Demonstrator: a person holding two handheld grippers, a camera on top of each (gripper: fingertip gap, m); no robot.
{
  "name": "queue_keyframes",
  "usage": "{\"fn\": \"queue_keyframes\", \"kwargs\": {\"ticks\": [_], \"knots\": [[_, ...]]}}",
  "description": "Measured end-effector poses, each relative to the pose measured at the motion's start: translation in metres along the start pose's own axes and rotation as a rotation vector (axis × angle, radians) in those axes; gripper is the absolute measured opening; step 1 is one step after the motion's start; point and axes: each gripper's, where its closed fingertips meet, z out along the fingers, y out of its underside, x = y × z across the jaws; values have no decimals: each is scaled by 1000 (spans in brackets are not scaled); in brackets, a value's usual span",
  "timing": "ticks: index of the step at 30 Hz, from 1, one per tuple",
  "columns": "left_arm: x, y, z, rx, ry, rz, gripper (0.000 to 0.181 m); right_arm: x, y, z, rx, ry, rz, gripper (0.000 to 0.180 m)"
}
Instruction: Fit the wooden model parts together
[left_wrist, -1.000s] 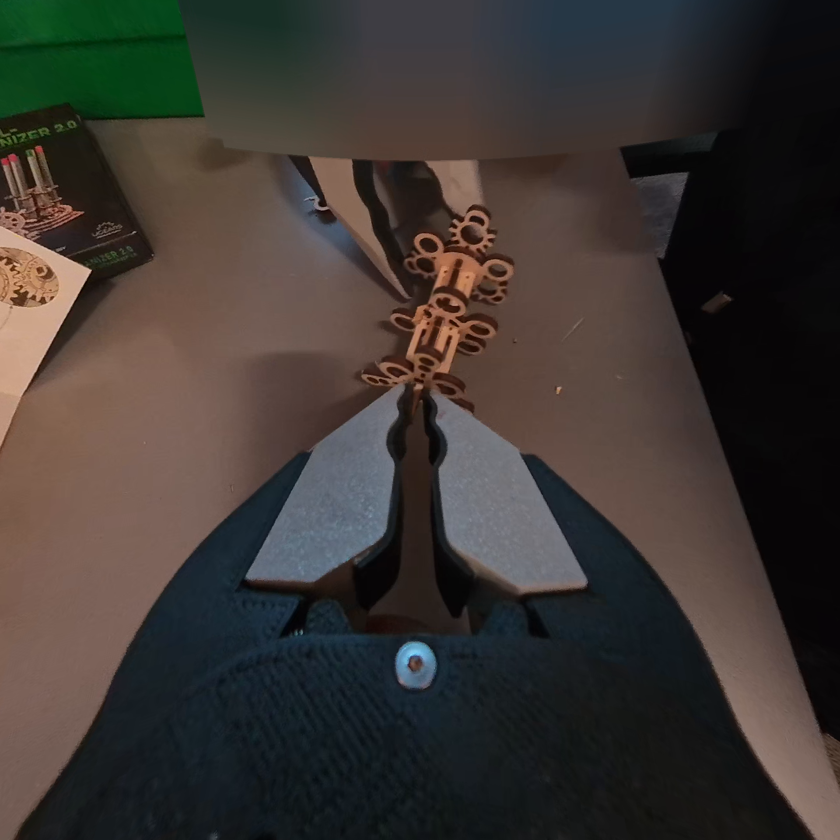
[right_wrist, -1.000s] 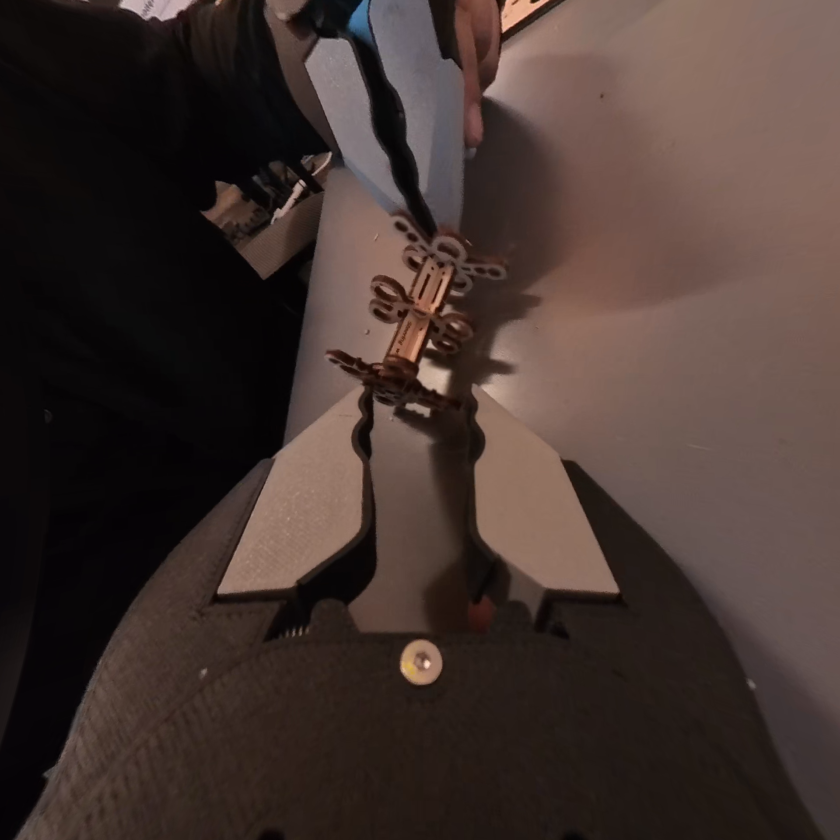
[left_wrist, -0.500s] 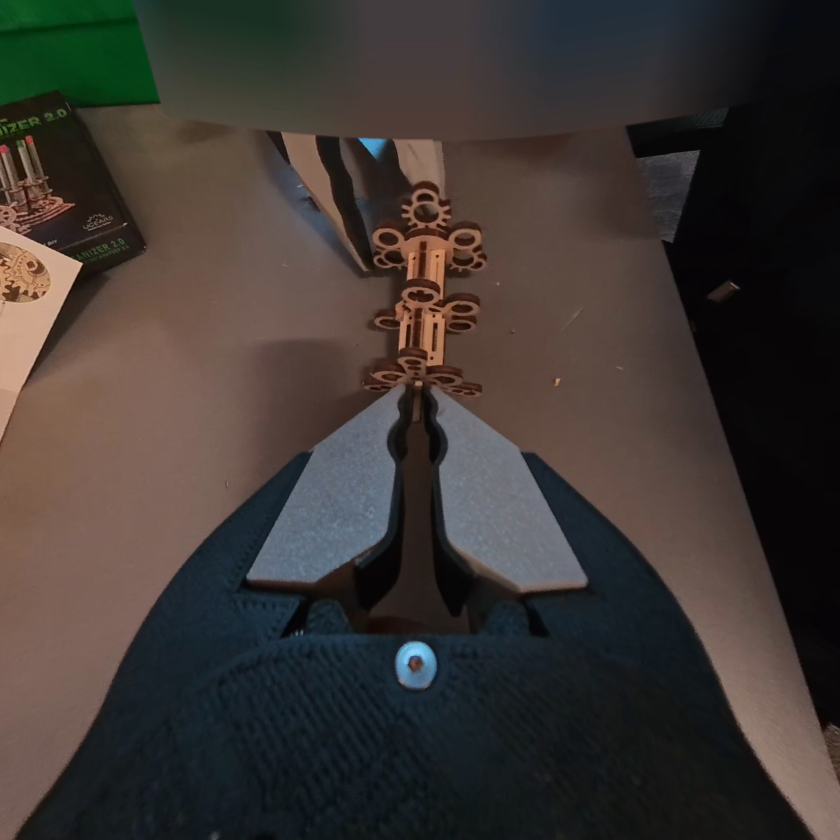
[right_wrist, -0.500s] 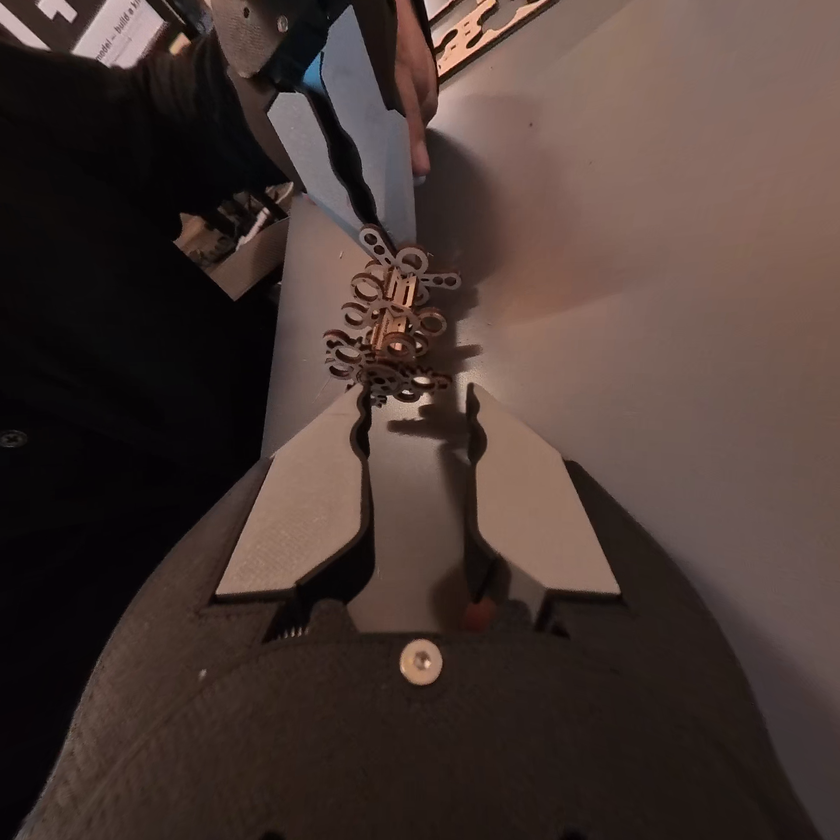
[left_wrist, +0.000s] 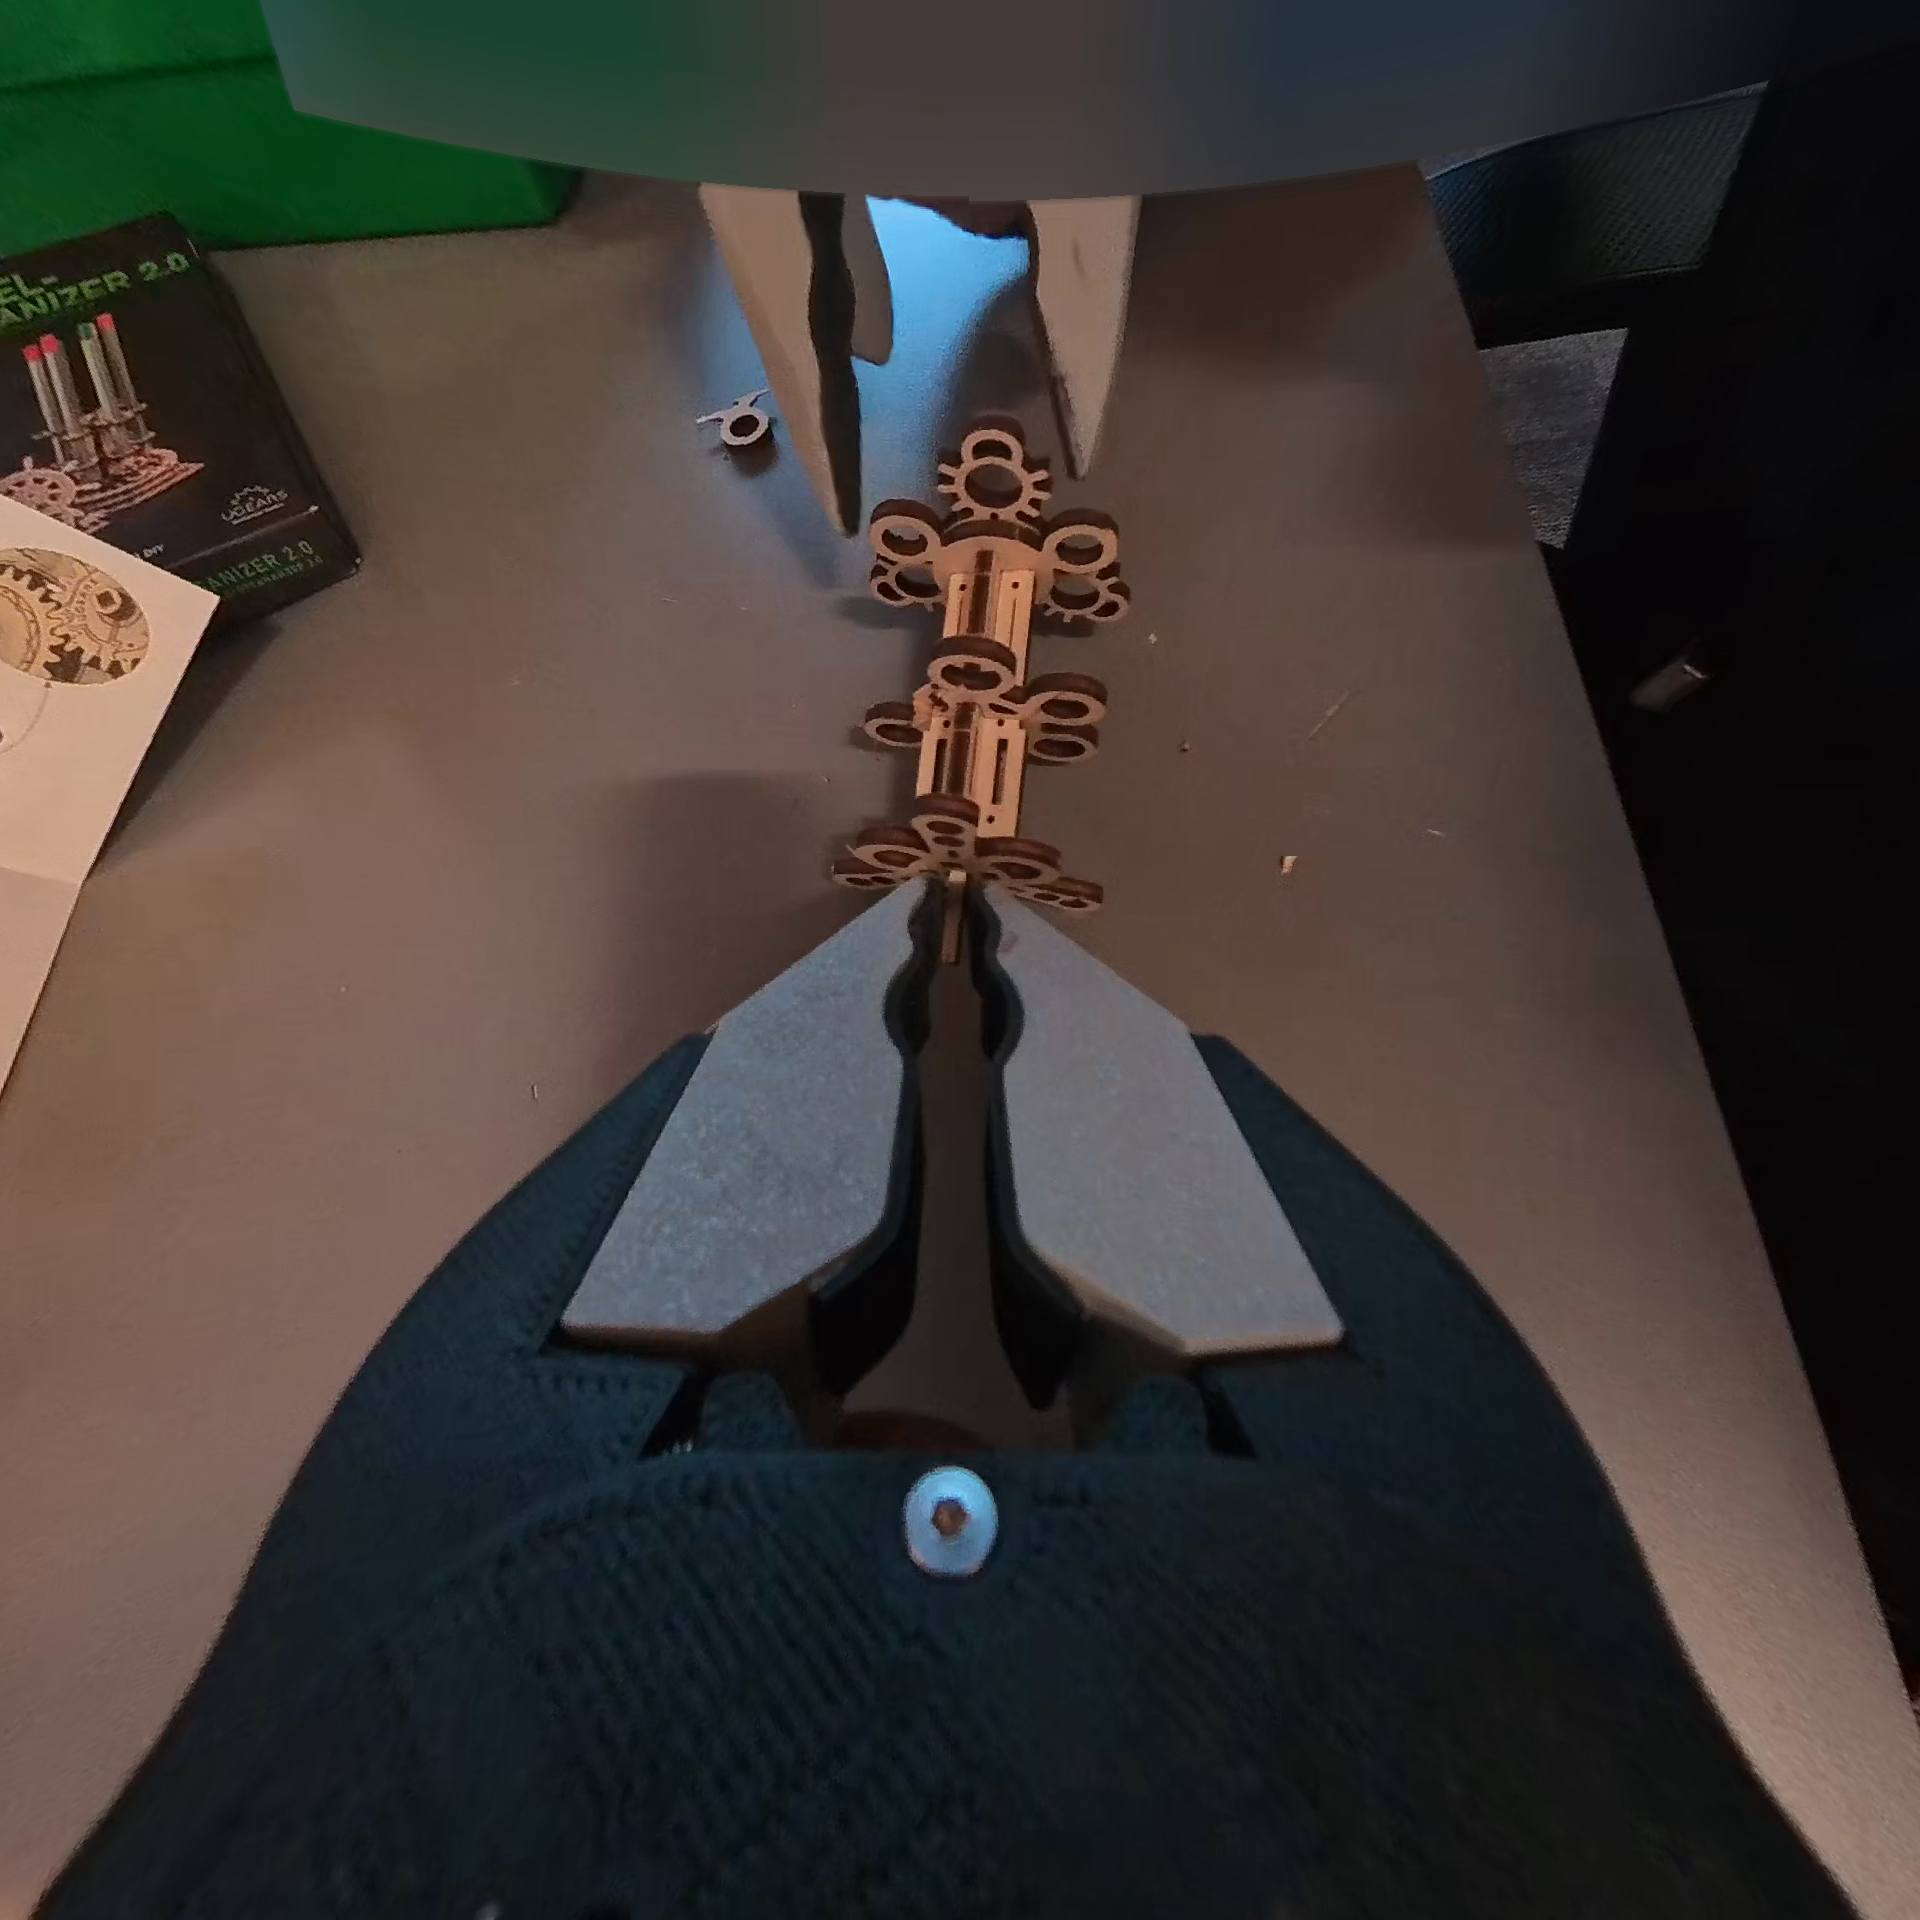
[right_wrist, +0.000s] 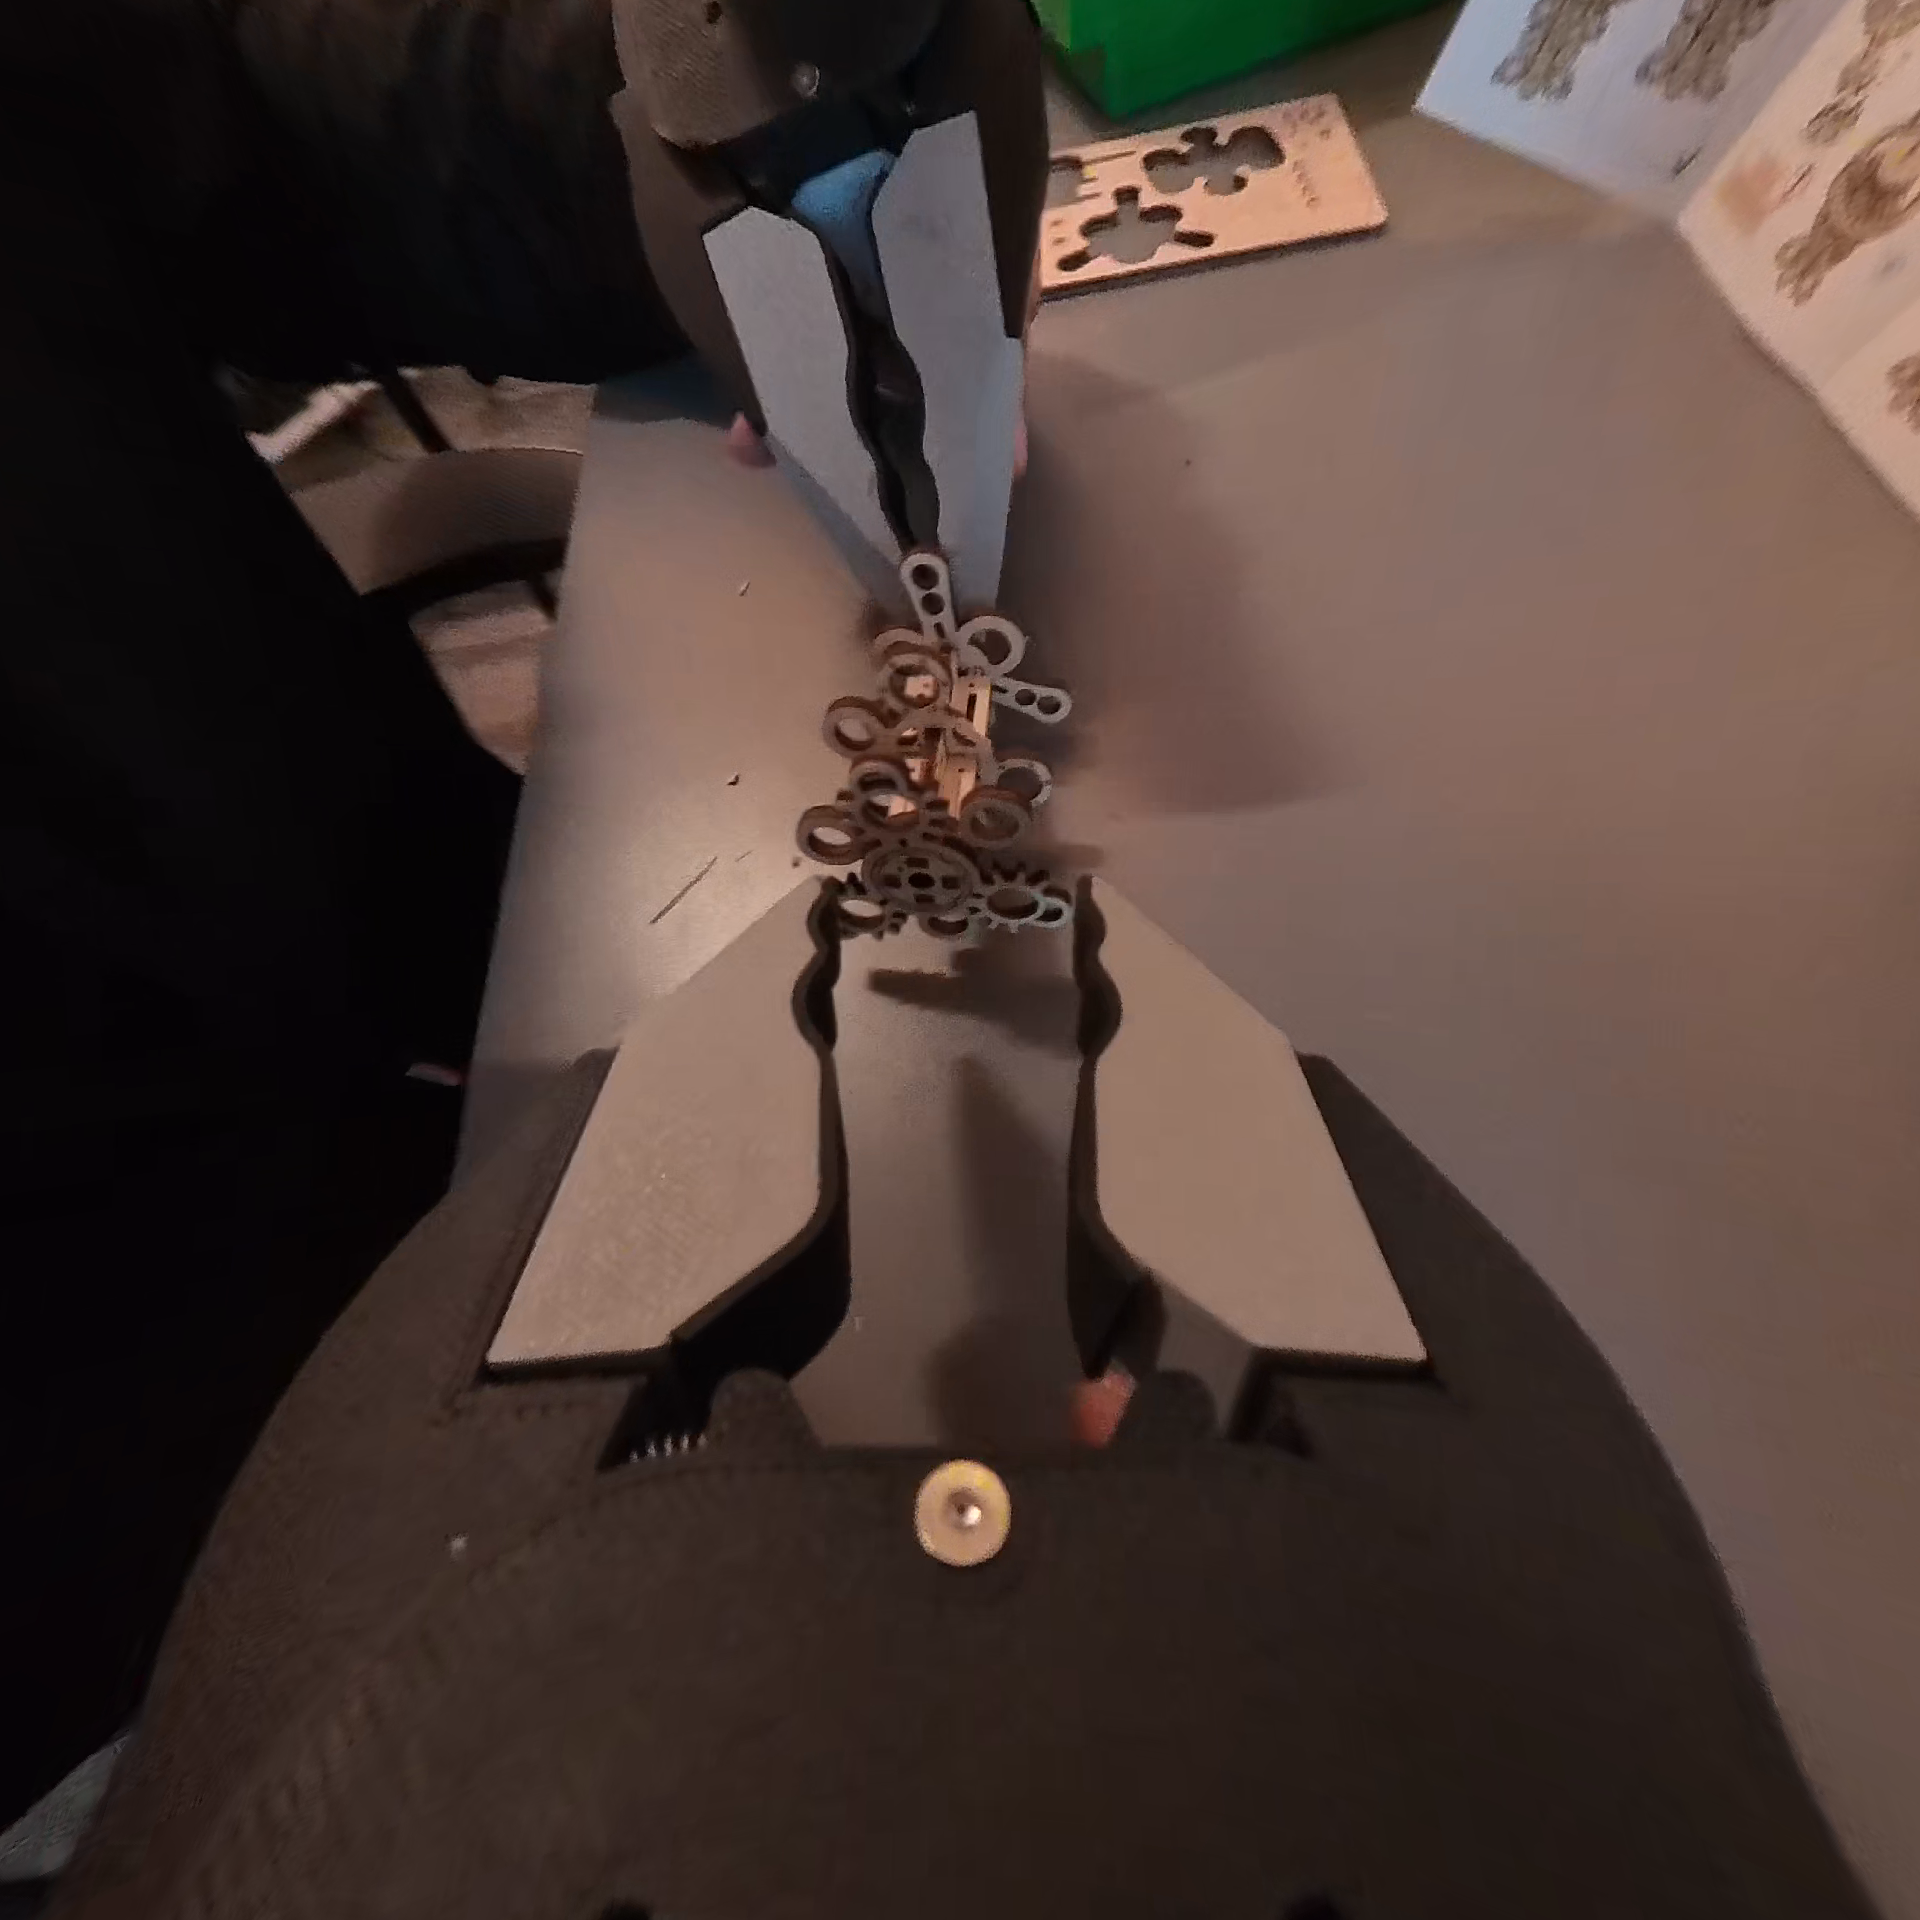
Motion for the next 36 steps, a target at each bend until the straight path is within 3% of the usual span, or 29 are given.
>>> {"fn": "queue_keyframes", "kwargs": {"ticks": [4,21,36], "knots": [[1,0,0,0,3,3,1,1,3,-1,13,90,-51,30],[3,3,3,-25,-2,32,2,-3,5,5,14,0,61,15],[8,3,1,-18,21,58,6,-2,14,9,-54,-83,127,21]]}}
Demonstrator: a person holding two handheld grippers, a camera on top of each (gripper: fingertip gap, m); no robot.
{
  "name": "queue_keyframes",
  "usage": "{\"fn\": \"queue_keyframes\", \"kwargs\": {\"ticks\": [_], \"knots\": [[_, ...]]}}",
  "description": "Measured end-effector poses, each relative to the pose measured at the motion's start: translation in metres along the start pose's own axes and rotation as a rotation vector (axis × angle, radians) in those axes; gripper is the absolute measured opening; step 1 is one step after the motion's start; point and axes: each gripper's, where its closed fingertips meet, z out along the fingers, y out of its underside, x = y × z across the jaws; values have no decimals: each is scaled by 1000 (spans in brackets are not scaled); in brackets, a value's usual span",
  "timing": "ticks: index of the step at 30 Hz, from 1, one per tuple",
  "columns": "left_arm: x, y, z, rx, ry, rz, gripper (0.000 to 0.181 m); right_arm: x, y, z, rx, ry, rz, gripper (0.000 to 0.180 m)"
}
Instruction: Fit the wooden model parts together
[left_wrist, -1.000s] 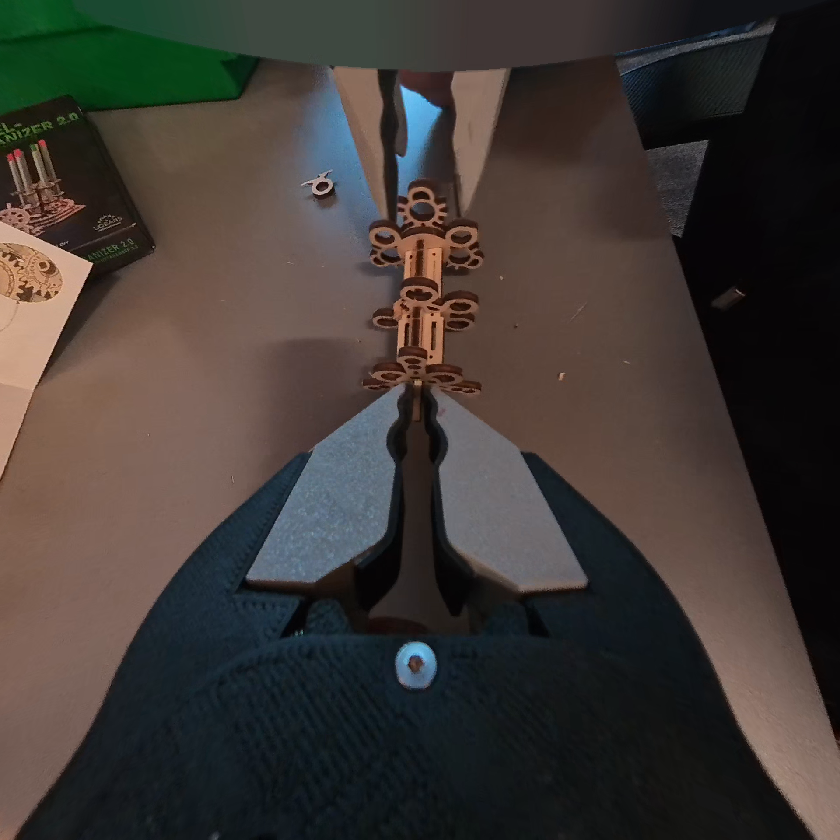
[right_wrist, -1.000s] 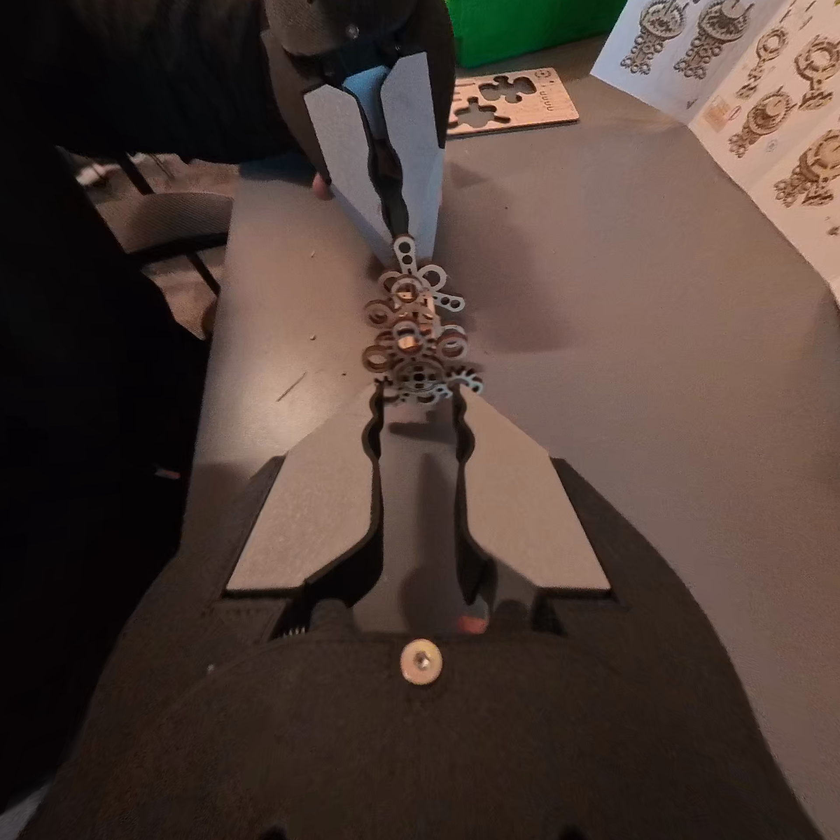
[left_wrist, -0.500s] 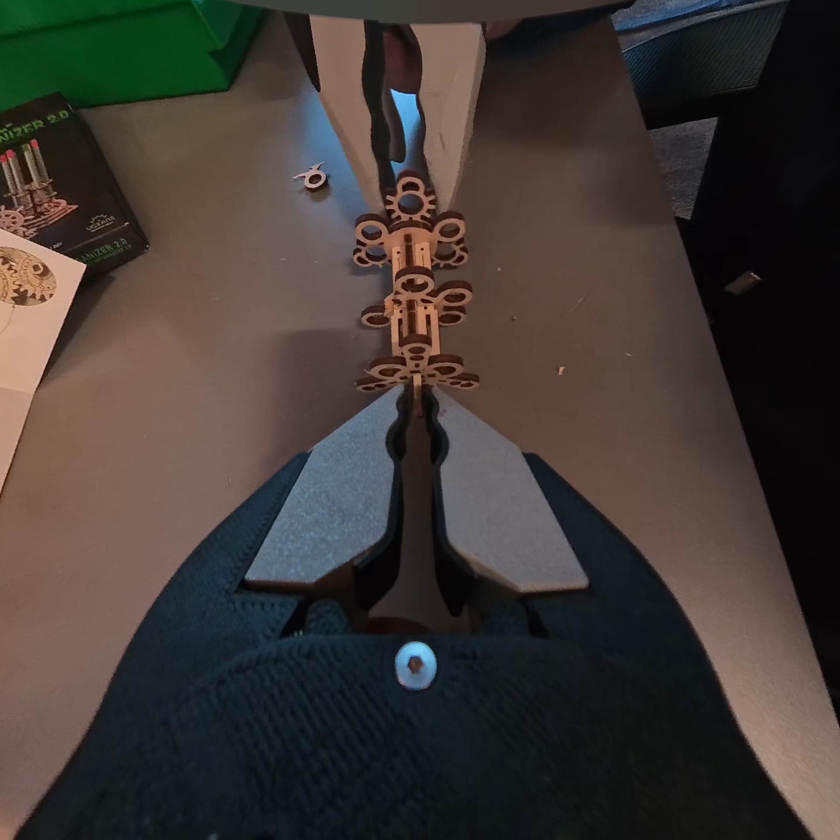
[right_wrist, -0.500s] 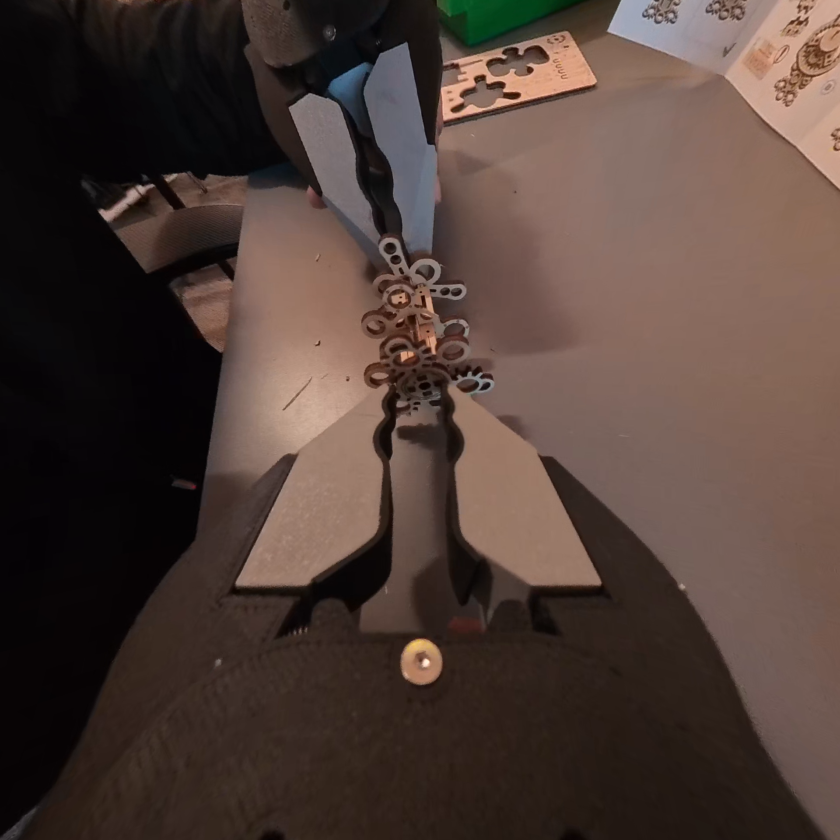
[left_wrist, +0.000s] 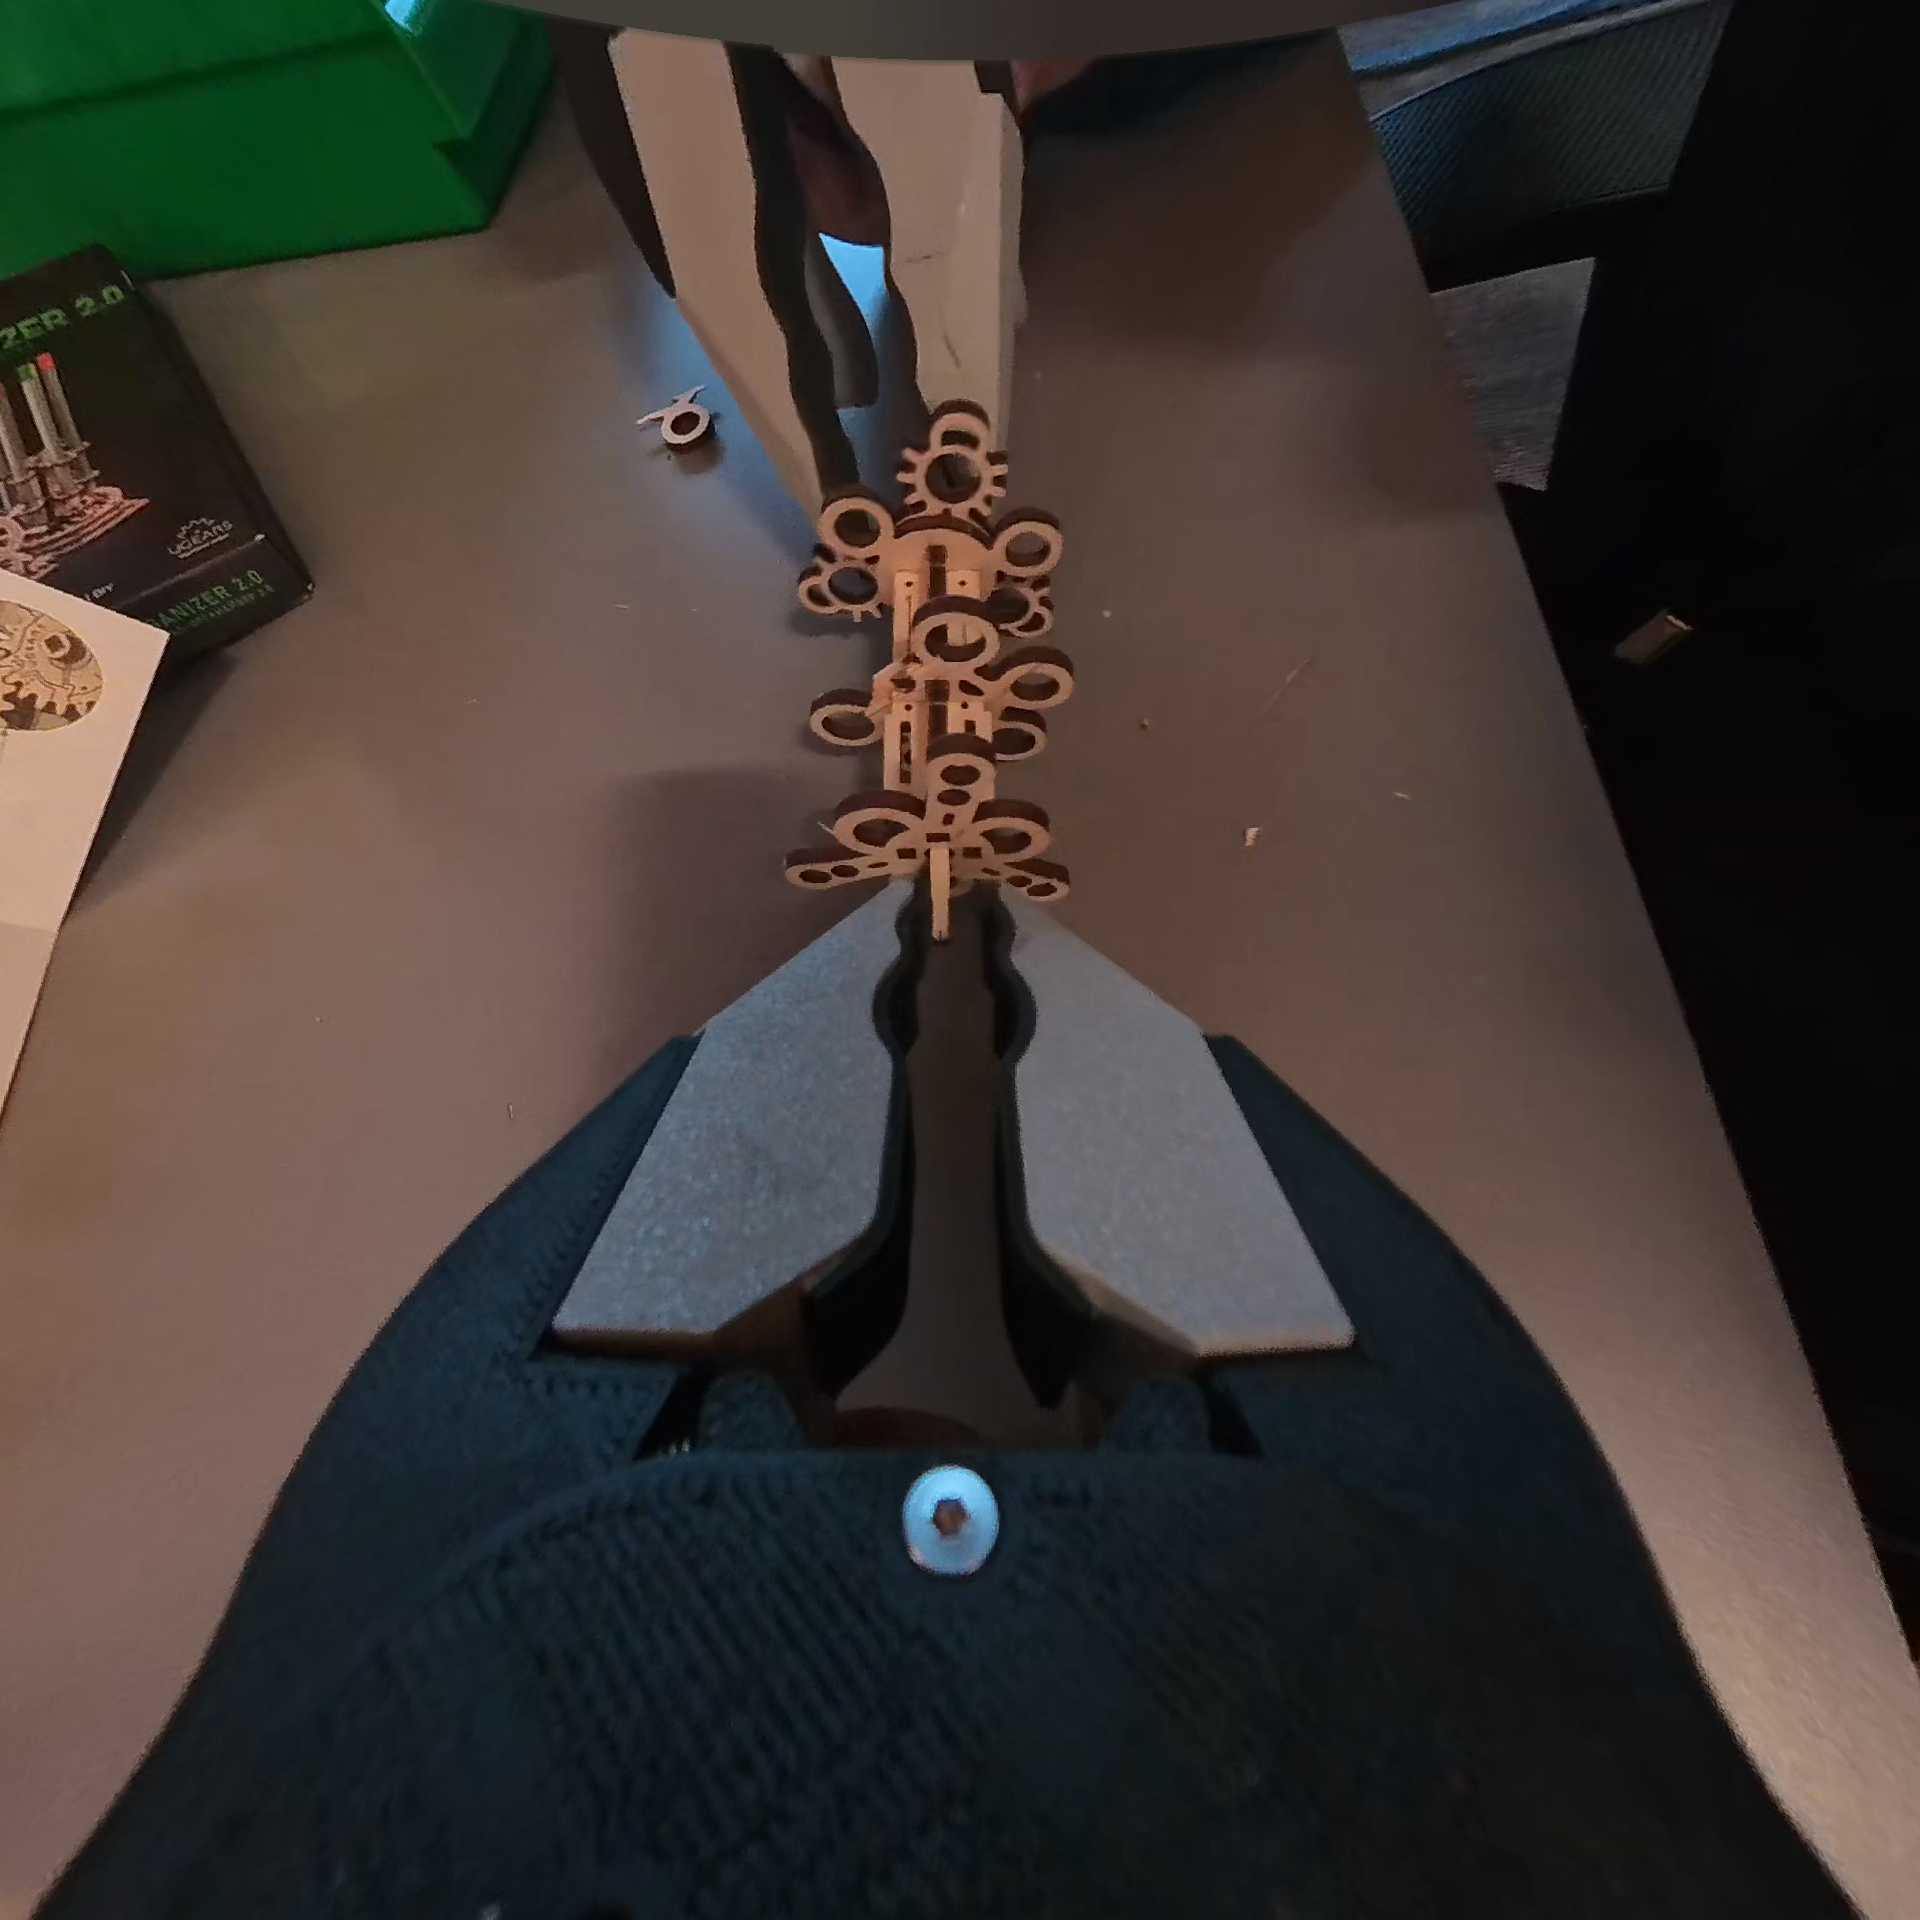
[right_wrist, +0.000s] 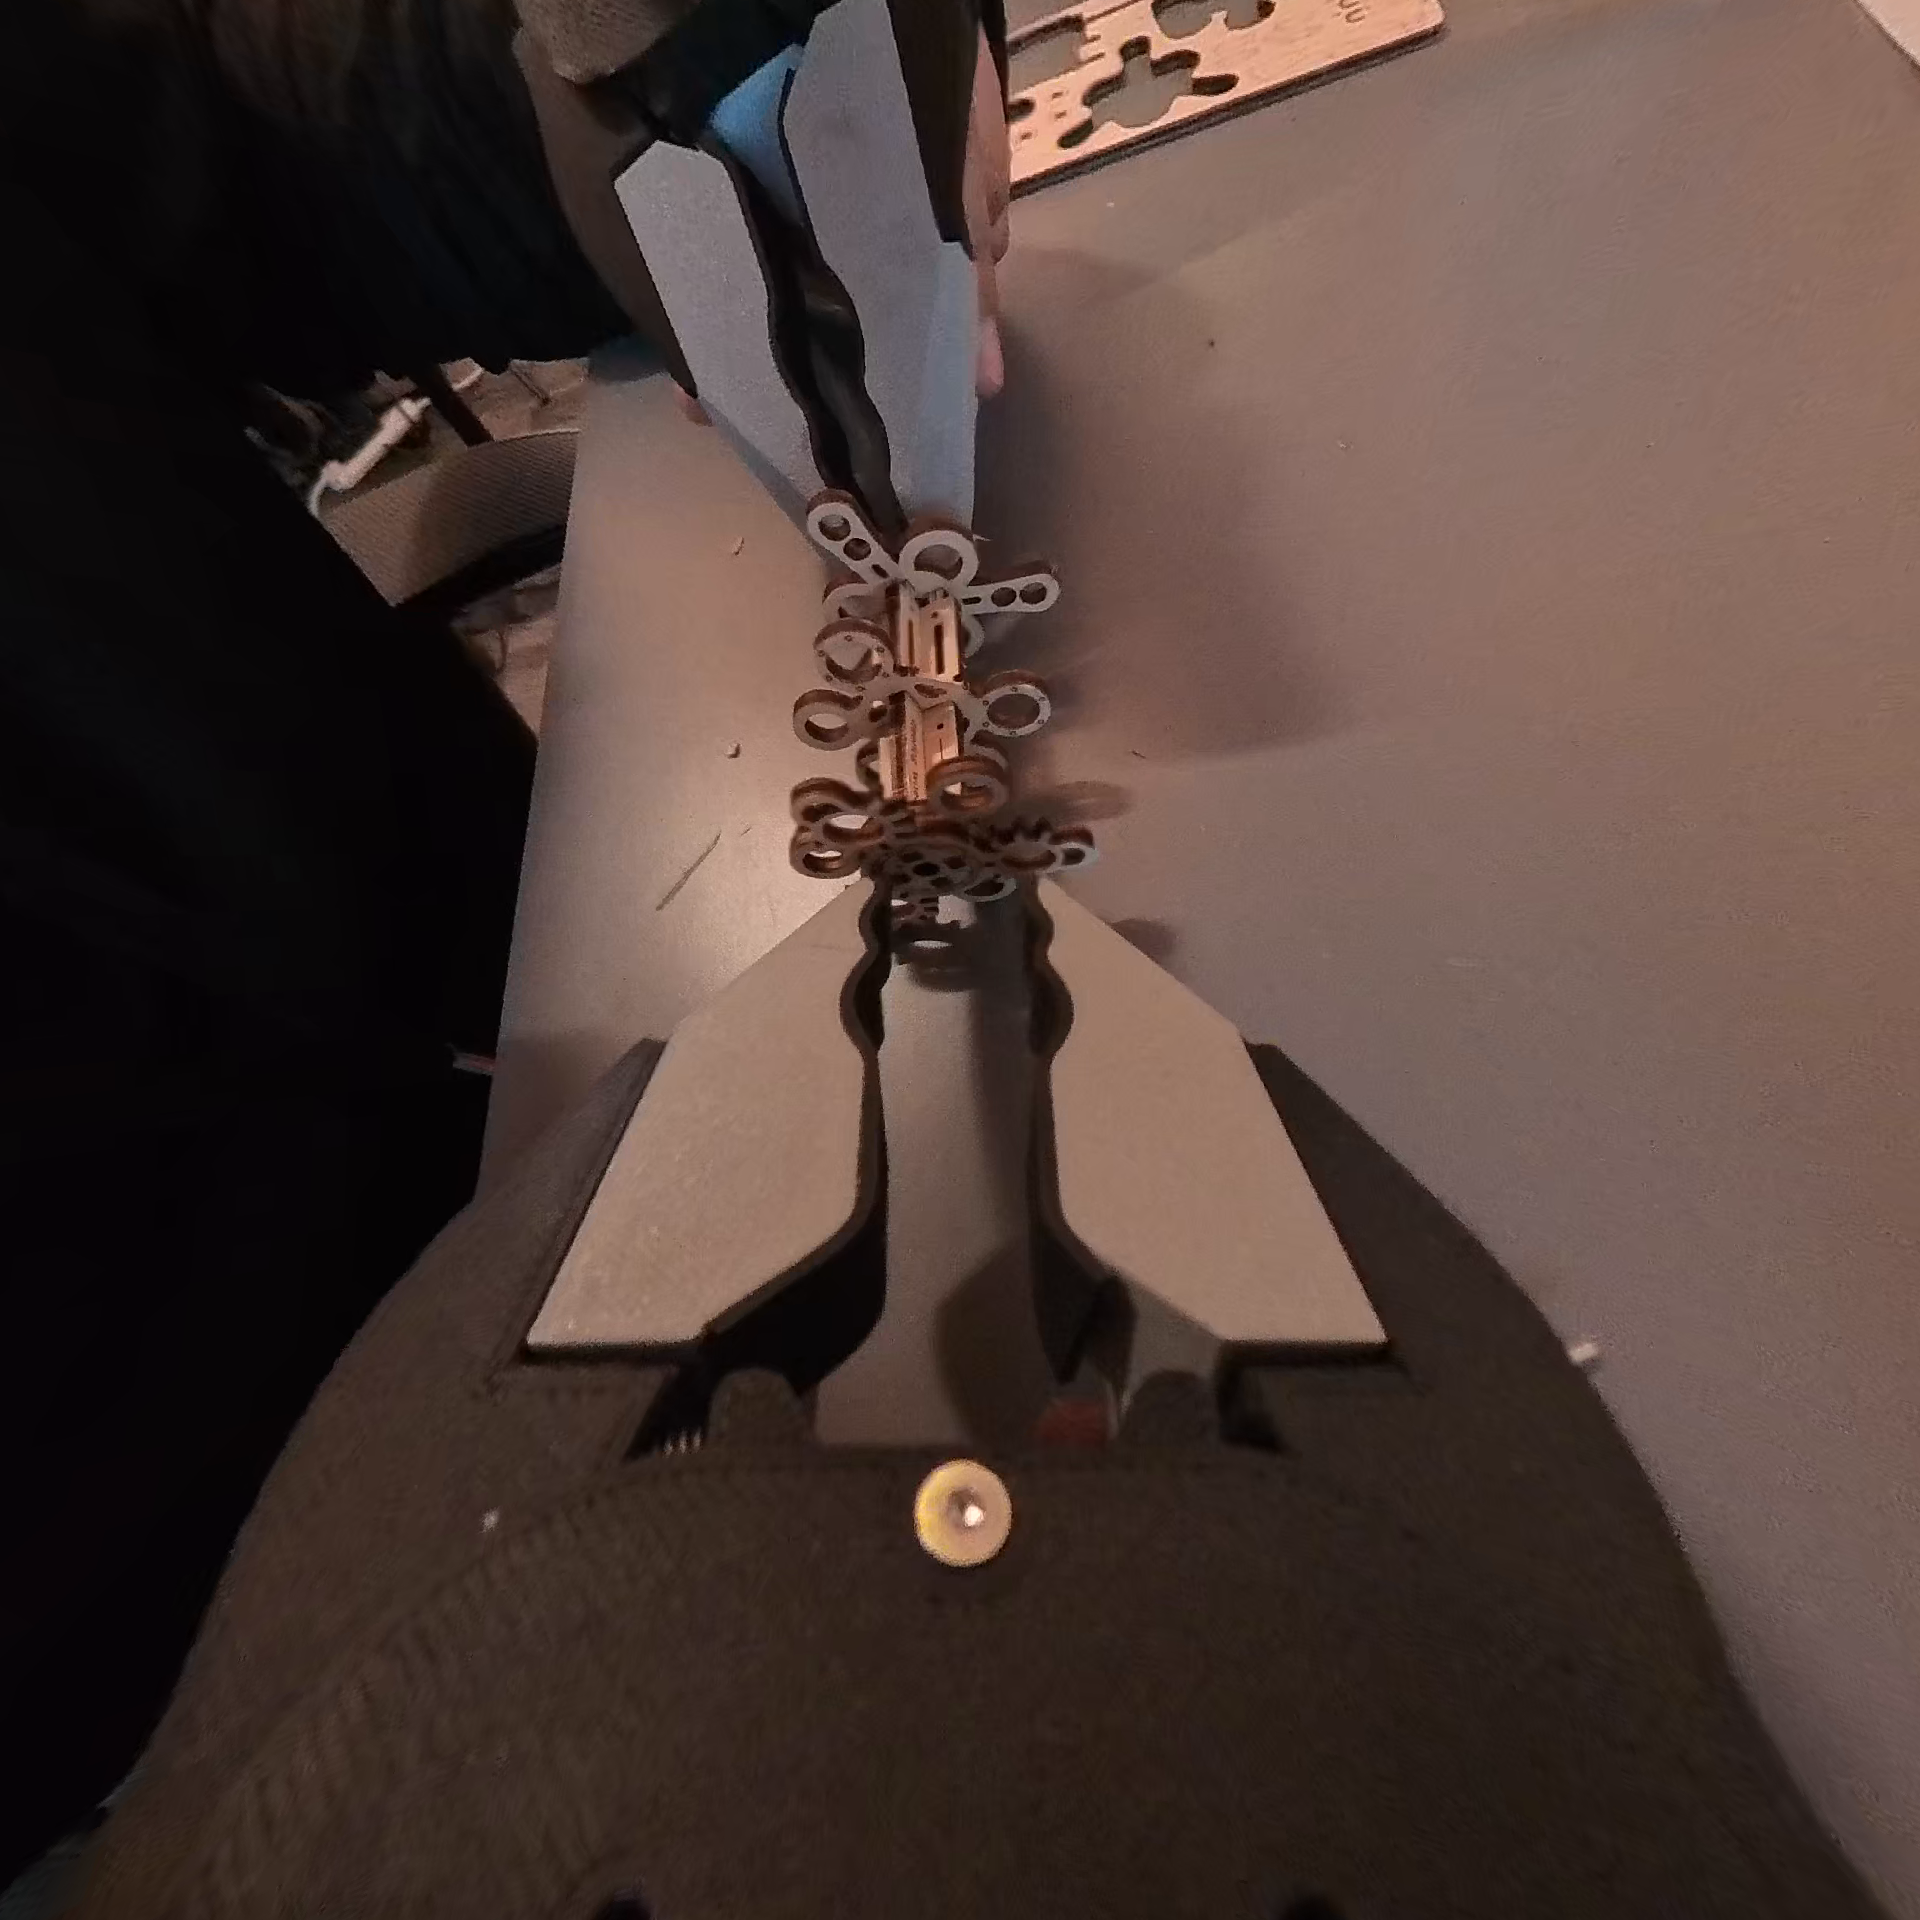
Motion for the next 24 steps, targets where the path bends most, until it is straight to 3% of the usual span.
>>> {"fn": "queue_keyframes", "kwargs": {"ticks": [24], "knots": [[-3,-6,-1,30,-16,-54,0,-1,3,2,-31,-46,45,19]]}}
